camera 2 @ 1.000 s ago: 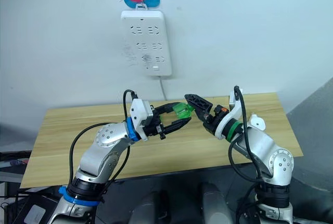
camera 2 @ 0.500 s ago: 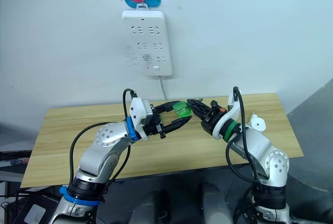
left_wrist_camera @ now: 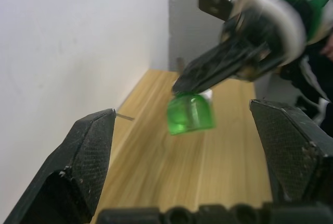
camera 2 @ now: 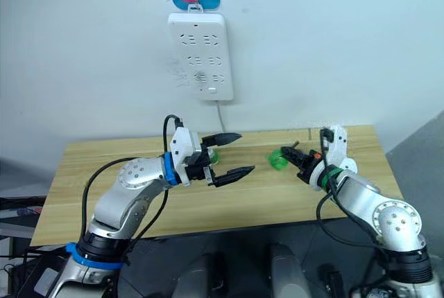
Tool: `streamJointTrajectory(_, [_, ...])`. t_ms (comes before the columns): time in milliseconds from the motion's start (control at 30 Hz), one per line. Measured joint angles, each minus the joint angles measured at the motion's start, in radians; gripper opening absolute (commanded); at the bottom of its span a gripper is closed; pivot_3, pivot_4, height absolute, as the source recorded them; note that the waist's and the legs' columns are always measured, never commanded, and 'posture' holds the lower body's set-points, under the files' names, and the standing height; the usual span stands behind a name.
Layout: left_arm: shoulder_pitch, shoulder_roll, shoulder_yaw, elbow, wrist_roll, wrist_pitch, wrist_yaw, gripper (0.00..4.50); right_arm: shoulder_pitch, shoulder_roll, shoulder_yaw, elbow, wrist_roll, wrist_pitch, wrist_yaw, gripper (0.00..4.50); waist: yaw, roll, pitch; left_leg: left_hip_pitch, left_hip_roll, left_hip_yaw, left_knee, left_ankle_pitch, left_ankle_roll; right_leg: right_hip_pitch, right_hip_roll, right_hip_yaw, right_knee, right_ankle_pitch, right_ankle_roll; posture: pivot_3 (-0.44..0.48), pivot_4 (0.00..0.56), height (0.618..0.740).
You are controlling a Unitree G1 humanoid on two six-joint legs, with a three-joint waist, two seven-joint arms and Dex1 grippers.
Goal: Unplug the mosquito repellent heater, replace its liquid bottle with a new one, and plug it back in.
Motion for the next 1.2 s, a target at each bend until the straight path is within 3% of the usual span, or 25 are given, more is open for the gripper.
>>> streamJointTrajectory(133, [-0.030, 0.011, 0.000, -0.001, -0.012, 0.030, -0.023, 4.50, 0.012, -0.018, 0.188, 0.149, -0.553, -0.354, 0.158, 0.79, 0.000, 0.000, 0.000, 0.000, 0.000, 0.002, 0.000, 0.002, -0.004, -0.001, 0.000, 0.001, 0.000, -0.001, 0.001, -0.210, 0.276, 0.740])
streamJointTrajectory(267, [-0.037, 0.016, -0.004, 0.007, -0.011, 0.041, -0.038, 4.50, -0.017, 0.056, 0.201, 0.423, -0.872, -0.643, 0.160, 0.79, 0.003, 0.000, 0.000, 0.000, -0.002, 0.003, 0.000, 0.003, -0.005, -0.001, -0.002, 0.001, -0.001, 0.000, 0.001, -0.210, 0.276, 0.740])
streamJointTrajectory(533, [-0.084, -0.010, -0.011, 0.023, -0.010, 0.056, -0.047, 4.50, -0.094, 0.211, 0.132, 0.796, -1.021, -0.860, 0.197, 0.79, 0.004, 0.000, 0.001, 0.001, -0.002, 0.003, 0.001, 0.003, -0.005, 0.000, -0.003, 0.001, 0.002, 0.001, -0.003, -0.200, 0.290, 0.740])
streamJointTrajectory(767, [-0.088, -0.005, -0.011, 0.021, -0.010, 0.084, -0.049, 4.50, -0.150, 0.262, 0.061, 0.971, -1.053, -0.915, 0.222, 0.79, 0.003, 0.001, 0.002, 0.002, -0.001, 0.003, 0.002, 0.003, -0.005, 0.000, -0.003, 0.002, 0.004, 0.003, -0.005, -0.194, 0.302, 0.740])
streamJointTrajectory(1100, [-0.045, 0.003, -0.005, -0.002, -0.012, 0.107, -0.021, 4.50, -0.192, 0.303, 0.007, 1.067, -1.067, -0.963, 0.286, 4.46, 0.005, 0.003, 0.004, 0.002, -0.001, 0.003, 0.002, 0.003, -0.005, 0.001, -0.003, 0.002, 0.004, 0.003, -0.005, -0.188, 0.319, 0.740])
streamJointTrajectory(1200, [0.007, 0.002, 0.011, -0.028, -0.005, 0.104, 0.026, 4.50, -0.182, 0.283, 0.001, 1.019, -1.081, -0.969, 0.296, 4.46, 0.004, 0.005, 0.007, 0.003, -0.001, 0.003, 0.002, 0.003, -0.005, 0.001, -0.003, 0.002, 0.004, 0.003, -0.005, -0.194, 0.330, 0.740])
